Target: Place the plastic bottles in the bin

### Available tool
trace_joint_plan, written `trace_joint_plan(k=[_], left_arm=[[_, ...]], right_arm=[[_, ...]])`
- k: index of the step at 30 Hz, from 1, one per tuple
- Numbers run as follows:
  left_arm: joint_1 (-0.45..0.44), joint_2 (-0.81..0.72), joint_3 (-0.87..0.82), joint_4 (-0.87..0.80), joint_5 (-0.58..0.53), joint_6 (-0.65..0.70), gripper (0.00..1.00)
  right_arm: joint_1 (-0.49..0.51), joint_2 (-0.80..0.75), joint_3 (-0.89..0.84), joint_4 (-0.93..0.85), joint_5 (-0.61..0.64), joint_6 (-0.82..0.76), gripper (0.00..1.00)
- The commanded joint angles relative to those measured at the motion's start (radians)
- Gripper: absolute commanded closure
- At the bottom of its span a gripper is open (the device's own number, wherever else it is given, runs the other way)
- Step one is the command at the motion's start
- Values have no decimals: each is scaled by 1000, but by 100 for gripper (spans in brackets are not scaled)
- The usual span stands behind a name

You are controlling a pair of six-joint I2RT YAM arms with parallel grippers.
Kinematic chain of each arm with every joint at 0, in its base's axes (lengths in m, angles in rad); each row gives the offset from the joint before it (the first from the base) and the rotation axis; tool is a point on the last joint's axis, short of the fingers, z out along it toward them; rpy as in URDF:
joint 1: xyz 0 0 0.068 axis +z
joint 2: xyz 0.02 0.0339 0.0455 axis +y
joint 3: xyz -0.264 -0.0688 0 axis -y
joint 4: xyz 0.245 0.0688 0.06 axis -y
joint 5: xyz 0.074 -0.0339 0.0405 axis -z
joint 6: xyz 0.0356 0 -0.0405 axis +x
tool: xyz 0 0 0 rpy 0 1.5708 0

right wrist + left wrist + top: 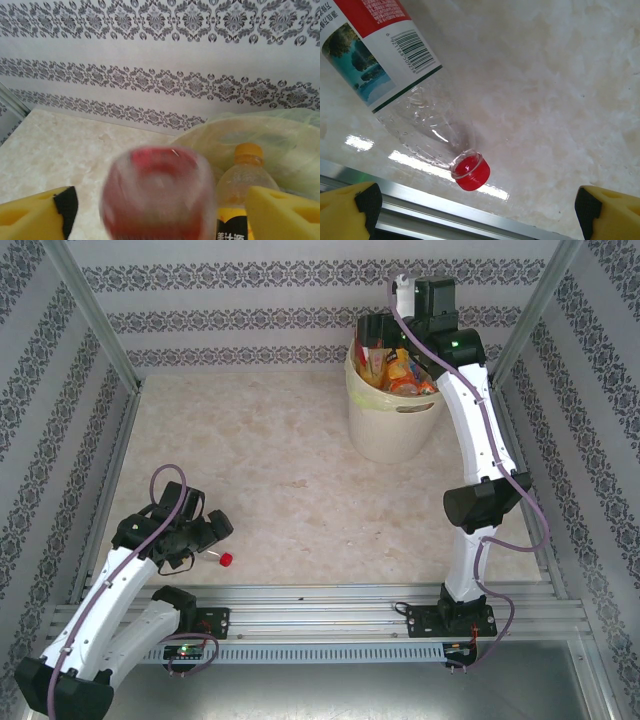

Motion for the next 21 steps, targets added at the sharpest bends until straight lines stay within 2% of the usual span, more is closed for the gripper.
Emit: trace_joint_plan(k=[1,4,7,15,21], left_arm=[[39,6,-14,40,40,40,0],[69,16,-24,49,51,49,0],[94,33,-34,59,51,56,0],[132,119,-48,88,22,70,0],[145,171,-82,140,6,60,0]], right_arm=[[6,-25,39,-6,20,-5,8],[6,-59,30,-21,17,-4,6],[16,-130,-52,-16,1,-3,4],[89,-446,-505,150,-59,37,3],[172,-649,-777,233,-89,93,2]])
